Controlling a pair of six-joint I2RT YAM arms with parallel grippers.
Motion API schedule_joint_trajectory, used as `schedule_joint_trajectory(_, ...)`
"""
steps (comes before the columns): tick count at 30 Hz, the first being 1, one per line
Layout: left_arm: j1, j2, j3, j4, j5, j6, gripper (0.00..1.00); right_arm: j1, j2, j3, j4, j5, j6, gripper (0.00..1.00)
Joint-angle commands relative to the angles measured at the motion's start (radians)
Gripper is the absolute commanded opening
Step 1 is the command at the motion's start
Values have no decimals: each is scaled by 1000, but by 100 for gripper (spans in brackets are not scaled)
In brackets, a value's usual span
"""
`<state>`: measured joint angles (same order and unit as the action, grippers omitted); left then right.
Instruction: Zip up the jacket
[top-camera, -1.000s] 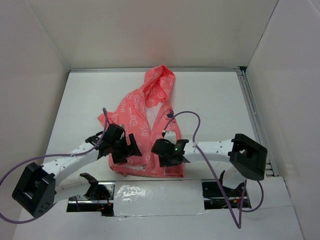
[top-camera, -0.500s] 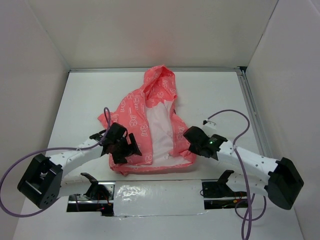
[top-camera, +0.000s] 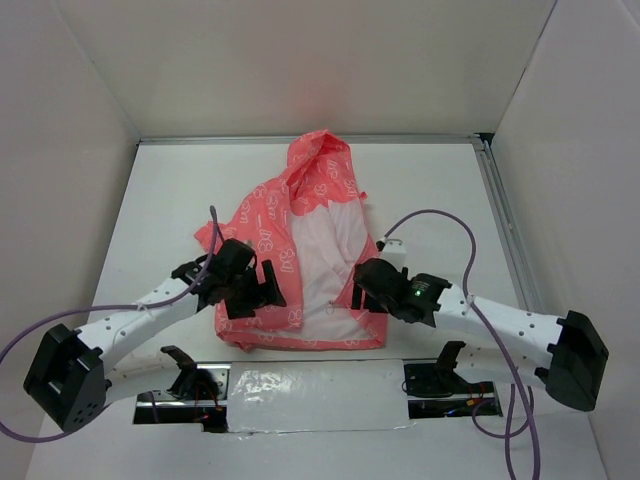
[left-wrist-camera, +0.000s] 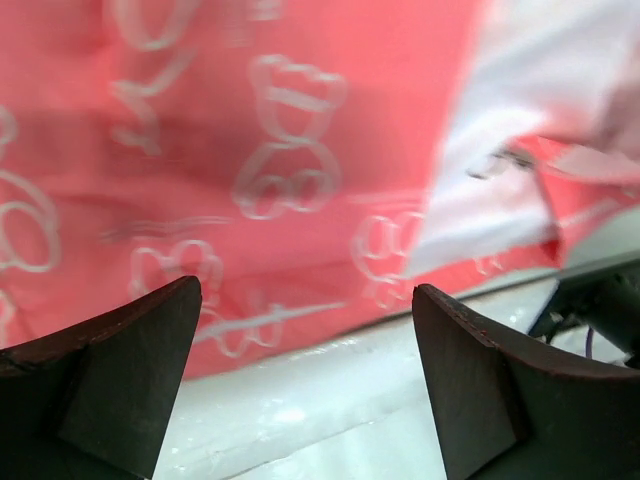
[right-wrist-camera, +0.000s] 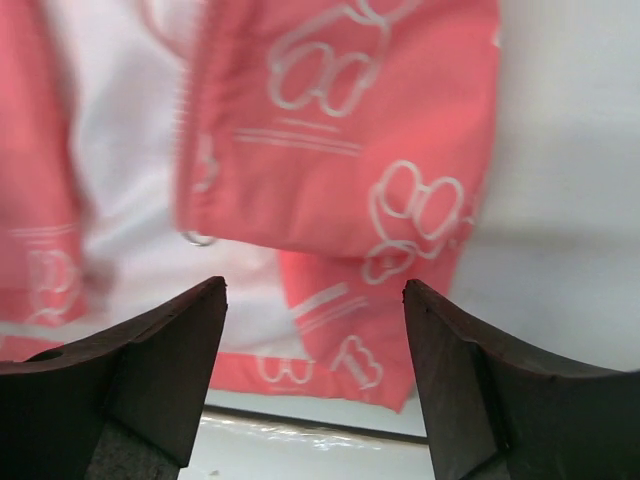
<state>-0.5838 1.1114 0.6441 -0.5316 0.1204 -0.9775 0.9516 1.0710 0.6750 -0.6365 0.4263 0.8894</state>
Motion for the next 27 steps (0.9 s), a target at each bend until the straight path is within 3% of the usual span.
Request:
schedule_joint_trajectory(1, -56, 14, 104, -63, -45, 36, 99, 15, -69, 52, 32, 8, -30, 79)
schedule_joint_trajectory(10, -191, 276, 285, -172, -116, -4, 99, -33, -226, -28, 21, -9, 6, 83)
schedule_joint_trajectory(17, -263, 490, 414, -266, -174, -76, 99, -80, -246, -86, 77, -70, -12, 83)
schedule_joint_trajectory(20, -278, 576, 486, -309, -200, -95, 93, -82, -230, -94, 86, -75, -12, 83)
schedule_joint_trajectory(23, -284, 639, 548, -381, -234, -136, 61, -85, -220, -107, 98, -84, -9, 83)
schedule_joint_trajectory(24, -286, 651, 557, -396, -238, -147, 38, -85, -217, -110, 104, -96, -10, 82)
schedule_joint_trajectory(27, -292, 607, 594, -453, -261, -191, 3, -86, -212, -120, 132, -125, -26, 83)
